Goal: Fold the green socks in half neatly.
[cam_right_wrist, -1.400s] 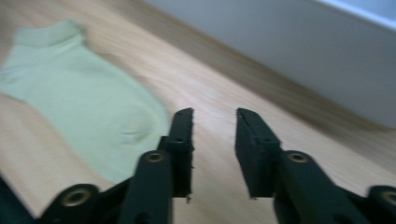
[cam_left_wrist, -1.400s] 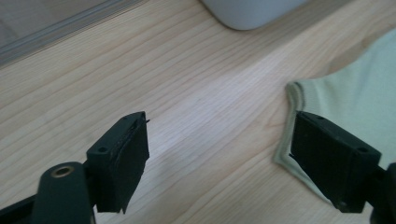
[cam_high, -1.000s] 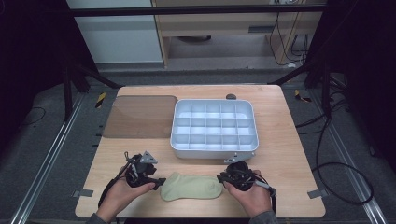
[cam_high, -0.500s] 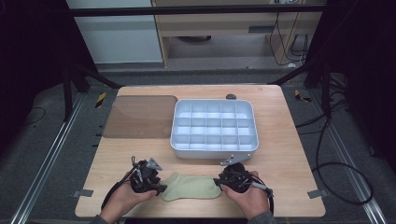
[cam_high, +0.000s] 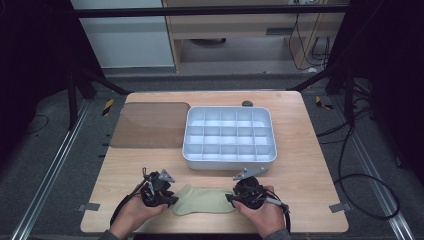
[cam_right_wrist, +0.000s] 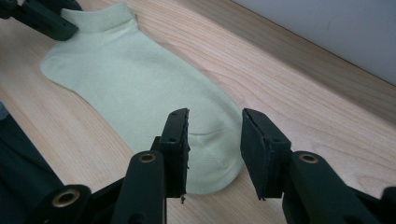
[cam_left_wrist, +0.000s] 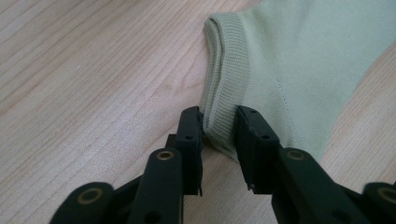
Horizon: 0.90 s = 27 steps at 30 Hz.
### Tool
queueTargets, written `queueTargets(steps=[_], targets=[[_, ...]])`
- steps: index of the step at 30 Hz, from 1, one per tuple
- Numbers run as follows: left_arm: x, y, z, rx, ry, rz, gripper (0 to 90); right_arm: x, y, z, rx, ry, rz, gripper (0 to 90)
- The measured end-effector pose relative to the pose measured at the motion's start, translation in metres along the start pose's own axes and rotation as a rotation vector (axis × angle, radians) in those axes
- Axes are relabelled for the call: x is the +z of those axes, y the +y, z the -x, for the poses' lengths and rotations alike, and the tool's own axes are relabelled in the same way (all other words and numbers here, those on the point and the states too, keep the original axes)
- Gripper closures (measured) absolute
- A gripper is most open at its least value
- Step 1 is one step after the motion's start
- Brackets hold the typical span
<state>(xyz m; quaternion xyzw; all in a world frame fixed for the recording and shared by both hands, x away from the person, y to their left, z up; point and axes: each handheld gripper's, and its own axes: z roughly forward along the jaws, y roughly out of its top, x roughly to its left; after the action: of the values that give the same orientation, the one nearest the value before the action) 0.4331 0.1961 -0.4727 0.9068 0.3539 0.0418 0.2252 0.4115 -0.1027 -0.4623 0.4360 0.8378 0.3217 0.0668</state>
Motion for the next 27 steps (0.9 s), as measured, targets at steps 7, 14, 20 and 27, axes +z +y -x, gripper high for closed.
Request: queueTargets(steps=[7, 14, 20, 27], targets=[[0.000, 0.001, 0.002, 0.015, -0.004, -0.001, 79.0, 0.007, -0.005, 0.001, 0.013, -0.046, -0.034, 55.9], [0.001, 0.001, 0.001, 0.014, -0.009, 0.004, 79.5, 0.015, -0.007, -0.002, 0.006, -0.058, -0.061, 57.1], [0.001, 0.001, 0.000, 0.017, -0.009, 0.009, 79.8, 0.020, -0.007, -0.004, 0.002, -0.066, -0.083, 60.0], [0.001, 0.000, -0.001, 0.021, -0.007, 0.017, 80.7, 0.019, -0.006, -0.006, -0.030, -0.058, -0.095, 77.4]])
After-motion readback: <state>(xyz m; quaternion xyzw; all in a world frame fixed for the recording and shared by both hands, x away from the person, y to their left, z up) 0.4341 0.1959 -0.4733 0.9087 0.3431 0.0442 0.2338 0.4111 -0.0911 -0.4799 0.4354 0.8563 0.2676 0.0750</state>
